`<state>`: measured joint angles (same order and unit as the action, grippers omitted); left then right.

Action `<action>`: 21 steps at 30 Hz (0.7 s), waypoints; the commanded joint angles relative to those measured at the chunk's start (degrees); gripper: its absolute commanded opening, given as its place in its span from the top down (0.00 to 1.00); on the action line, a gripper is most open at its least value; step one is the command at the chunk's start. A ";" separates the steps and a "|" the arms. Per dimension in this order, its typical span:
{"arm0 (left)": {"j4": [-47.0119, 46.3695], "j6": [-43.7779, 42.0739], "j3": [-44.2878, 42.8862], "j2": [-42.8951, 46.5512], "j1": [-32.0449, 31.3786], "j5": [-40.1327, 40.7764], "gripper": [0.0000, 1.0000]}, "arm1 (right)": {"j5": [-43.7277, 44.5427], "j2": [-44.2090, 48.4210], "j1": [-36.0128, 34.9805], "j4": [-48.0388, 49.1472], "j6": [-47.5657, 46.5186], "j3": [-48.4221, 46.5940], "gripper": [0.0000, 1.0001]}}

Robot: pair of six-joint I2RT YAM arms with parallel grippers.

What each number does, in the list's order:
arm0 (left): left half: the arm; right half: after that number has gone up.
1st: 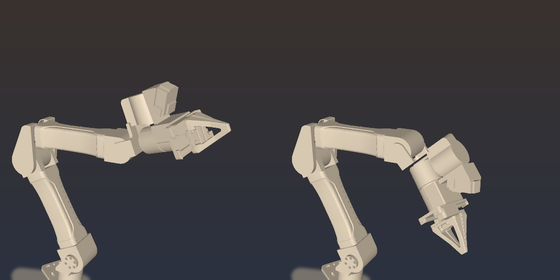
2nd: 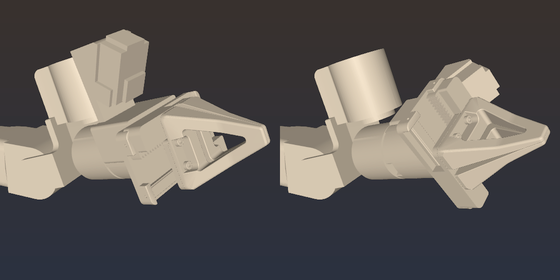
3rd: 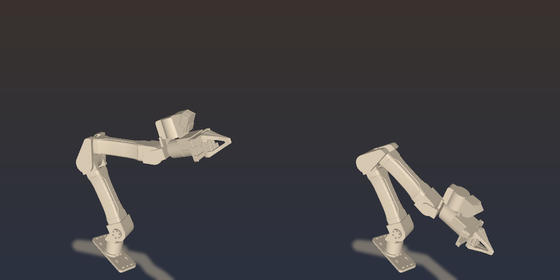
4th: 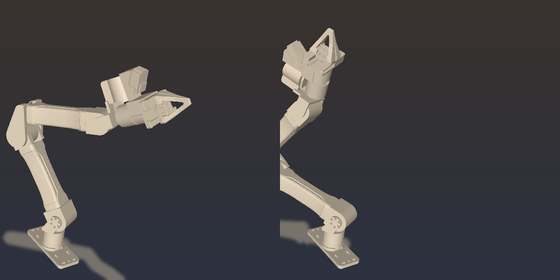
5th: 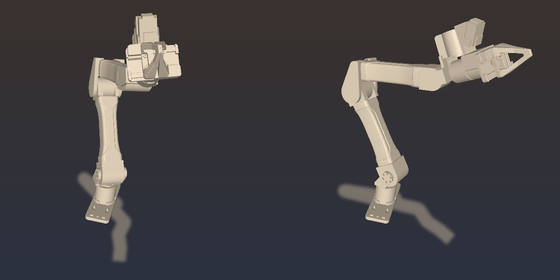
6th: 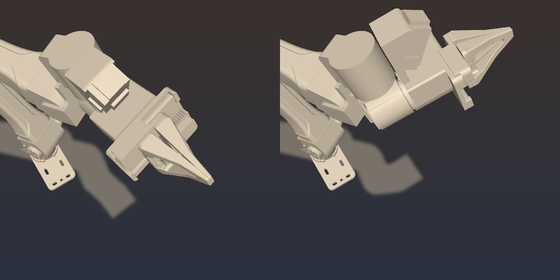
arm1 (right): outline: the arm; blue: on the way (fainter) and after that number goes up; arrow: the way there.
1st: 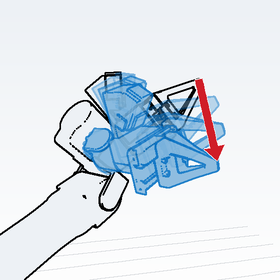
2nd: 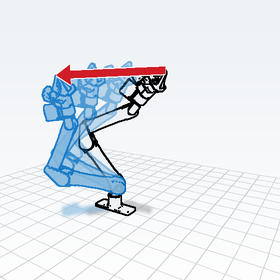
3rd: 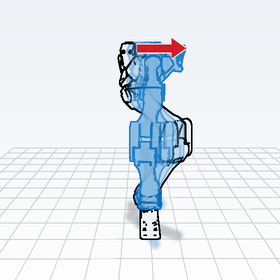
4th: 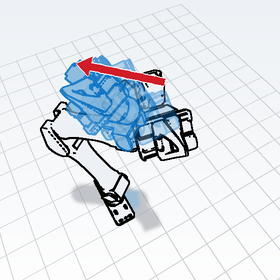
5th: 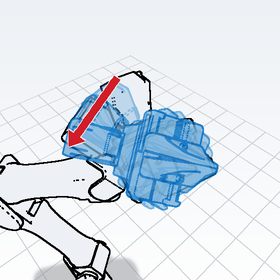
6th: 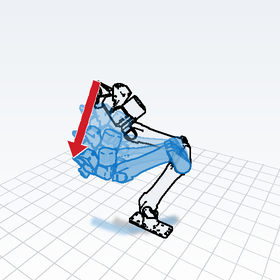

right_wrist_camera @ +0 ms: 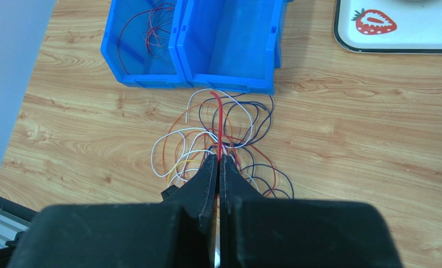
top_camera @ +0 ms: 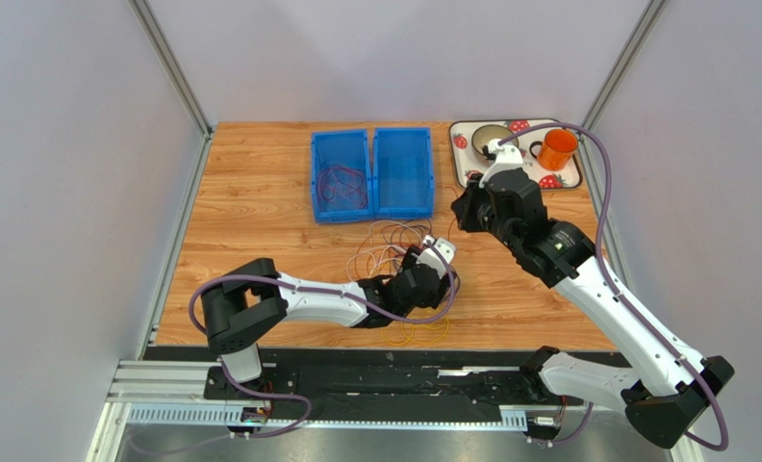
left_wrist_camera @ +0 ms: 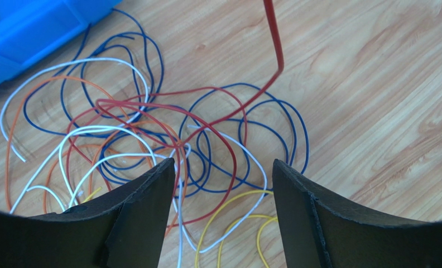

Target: Untangle the cables

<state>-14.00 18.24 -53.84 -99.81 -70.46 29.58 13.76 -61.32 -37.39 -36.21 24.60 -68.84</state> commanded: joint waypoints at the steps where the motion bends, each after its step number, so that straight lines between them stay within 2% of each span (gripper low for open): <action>1: -5.69 -3.65 -1.61 -0.38 -0.21 1.97 0.28 | -0.84 0.94 0.21 1.49 0.62 0.11 1.00; 4: -6.57 -4.35 -2.05 -1.52 -0.21 2.06 0.32 | -1.10 0.68 0.21 1.40 0.62 -0.07 1.00; 7: -7.27 -4.44 -2.49 -2.93 -0.21 2.41 0.49 | -0.93 0.76 0.21 1.40 0.71 -0.07 1.00; 8: -7.44 -4.35 -2.58 -3.46 -0.21 2.93 0.61 | -1.01 0.76 0.21 1.49 0.63 -0.07 1.00; 10: -7.36 -4.18 -2.67 -3.46 -0.21 3.46 0.73 | -0.84 0.94 0.30 1.31 0.54 0.02 1.00; 11: -7.27 -4.09 -2.67 -3.29 -0.21 3.99 0.96 | -0.75 0.94 0.21 1.23 0.54 0.11 1.00; 12: -6.84 -3.83 -2.76 -2.94 -0.21 4.25 1.00 | -0.66 0.94 0.21 1.23 0.54 0.11 1.00; 21: 3.79 -0.40 -2.05 8.65 -0.21 1.71 1.00 | 0.66 0.50 0.21 1.14 0.10 -0.07 1.00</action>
<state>-14.50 15.42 -54.50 -99.57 -70.46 32.32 13.04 -61.34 -37.32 -36.27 24.77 -68.29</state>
